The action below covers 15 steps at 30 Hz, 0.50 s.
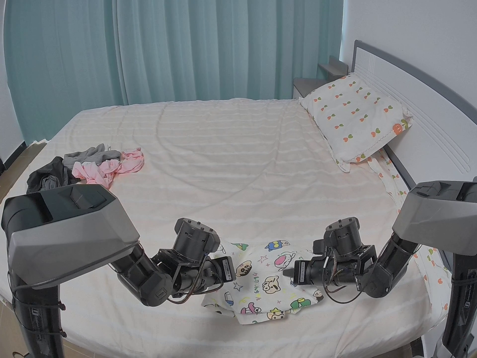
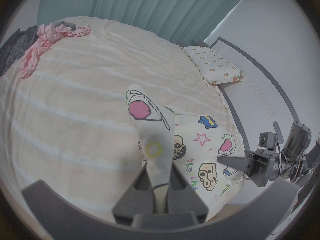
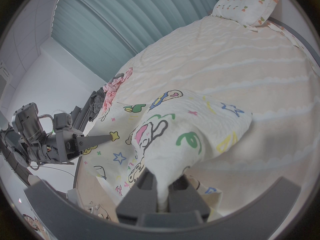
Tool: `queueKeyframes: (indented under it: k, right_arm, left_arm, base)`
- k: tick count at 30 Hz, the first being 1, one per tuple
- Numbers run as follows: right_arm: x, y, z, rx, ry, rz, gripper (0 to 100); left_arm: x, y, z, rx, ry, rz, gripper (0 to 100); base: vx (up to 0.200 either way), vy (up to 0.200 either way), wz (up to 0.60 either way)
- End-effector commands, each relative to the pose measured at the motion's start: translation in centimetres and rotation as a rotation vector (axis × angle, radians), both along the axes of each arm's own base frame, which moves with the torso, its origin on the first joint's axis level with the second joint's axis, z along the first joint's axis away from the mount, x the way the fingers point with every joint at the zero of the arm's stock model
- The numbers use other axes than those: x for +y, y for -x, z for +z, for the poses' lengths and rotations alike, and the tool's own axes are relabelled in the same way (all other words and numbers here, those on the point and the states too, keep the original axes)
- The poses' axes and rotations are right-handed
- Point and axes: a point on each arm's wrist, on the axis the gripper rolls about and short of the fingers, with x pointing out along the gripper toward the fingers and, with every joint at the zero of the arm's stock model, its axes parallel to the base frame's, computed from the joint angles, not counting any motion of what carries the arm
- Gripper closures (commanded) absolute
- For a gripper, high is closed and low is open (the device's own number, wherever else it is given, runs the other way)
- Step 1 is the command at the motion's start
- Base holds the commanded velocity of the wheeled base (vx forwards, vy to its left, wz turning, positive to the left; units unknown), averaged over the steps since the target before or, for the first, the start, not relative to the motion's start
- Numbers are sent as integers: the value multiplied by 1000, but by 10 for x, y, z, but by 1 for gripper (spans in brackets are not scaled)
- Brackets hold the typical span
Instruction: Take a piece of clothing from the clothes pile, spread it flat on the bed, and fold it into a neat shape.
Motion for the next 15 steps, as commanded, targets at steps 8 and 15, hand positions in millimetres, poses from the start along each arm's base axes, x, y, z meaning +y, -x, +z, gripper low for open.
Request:
queueKeyframes:
  k: [8,15]
  right_arm:
    - [3,-2,-15,27,19,3,100]
    - [3,-1,-17,43,29,5,0]
  left_arm:
    - [3,-1,-15,24,-44,28,100]
    - [4,2,-18,35,-53,29,100]
  base:
    - [0,0,0]
    - [0,0,0]
